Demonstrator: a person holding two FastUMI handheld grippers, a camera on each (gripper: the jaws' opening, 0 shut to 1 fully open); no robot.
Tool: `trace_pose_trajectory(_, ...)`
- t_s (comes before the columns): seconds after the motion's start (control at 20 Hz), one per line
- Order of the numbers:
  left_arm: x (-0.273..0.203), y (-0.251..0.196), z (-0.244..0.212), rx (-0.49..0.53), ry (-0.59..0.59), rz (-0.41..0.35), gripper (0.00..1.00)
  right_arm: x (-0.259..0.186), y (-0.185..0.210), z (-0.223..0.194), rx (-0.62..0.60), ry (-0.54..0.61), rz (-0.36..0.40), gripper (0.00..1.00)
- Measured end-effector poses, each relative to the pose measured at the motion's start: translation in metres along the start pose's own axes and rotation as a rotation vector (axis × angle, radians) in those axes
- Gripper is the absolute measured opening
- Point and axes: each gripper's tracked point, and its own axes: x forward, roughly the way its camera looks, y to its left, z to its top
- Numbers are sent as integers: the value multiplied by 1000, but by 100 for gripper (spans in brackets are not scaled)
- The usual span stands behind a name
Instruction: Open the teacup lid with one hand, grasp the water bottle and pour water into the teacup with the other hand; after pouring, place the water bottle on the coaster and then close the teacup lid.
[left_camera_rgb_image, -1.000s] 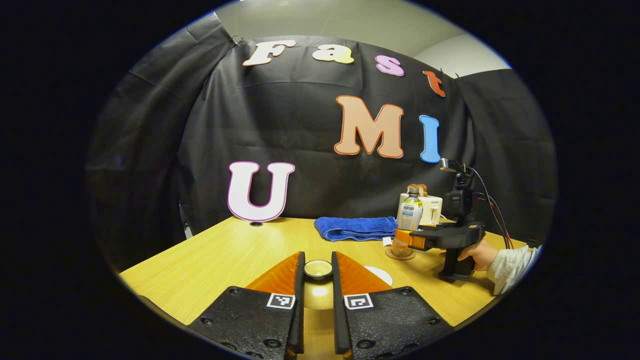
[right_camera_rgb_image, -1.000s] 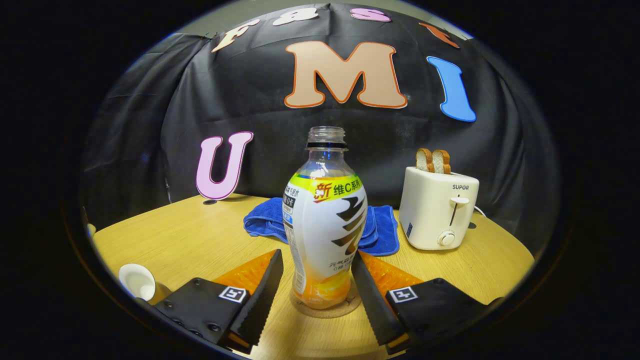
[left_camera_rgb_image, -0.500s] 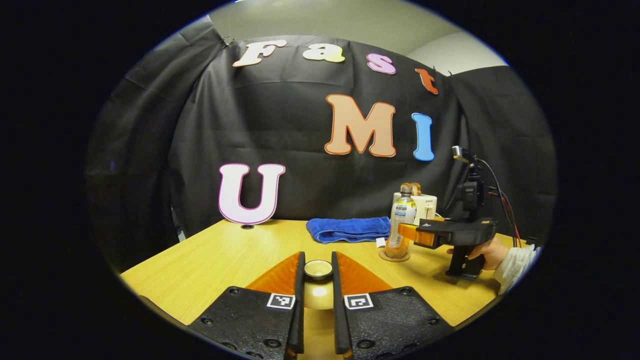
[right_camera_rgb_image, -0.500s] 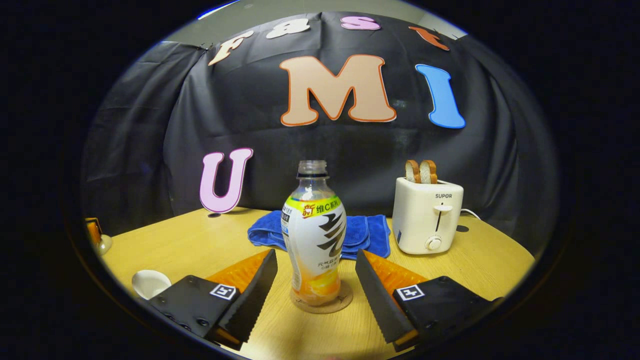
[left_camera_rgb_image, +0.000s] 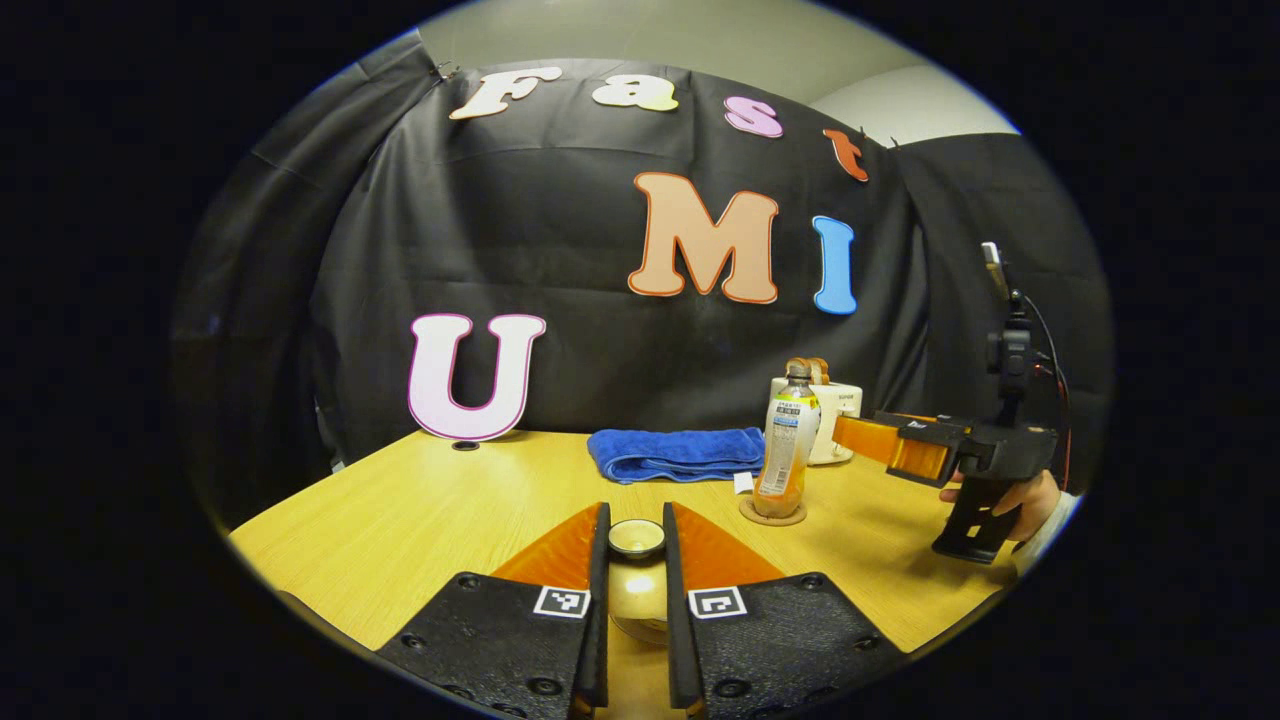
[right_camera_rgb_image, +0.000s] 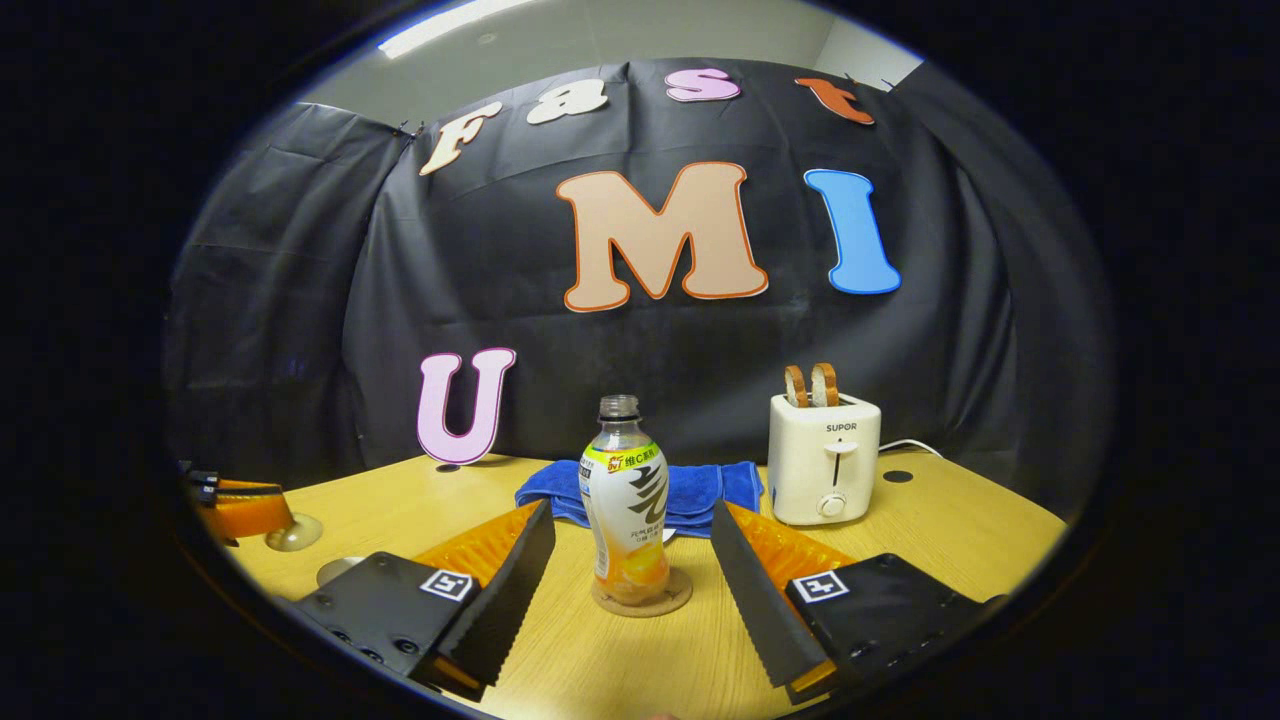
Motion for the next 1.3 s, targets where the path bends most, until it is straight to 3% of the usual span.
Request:
trace_pose_trajectory(0.8, 31, -20, -41, 24, 104, -36, 21, -28, 2, -25, -40, 22, 16, 99)
trace_pose_trajectory(1.3, 34, -27, -46, 48, 108, -40, 22, -33, 4, -30, -36, 24, 25, 99)
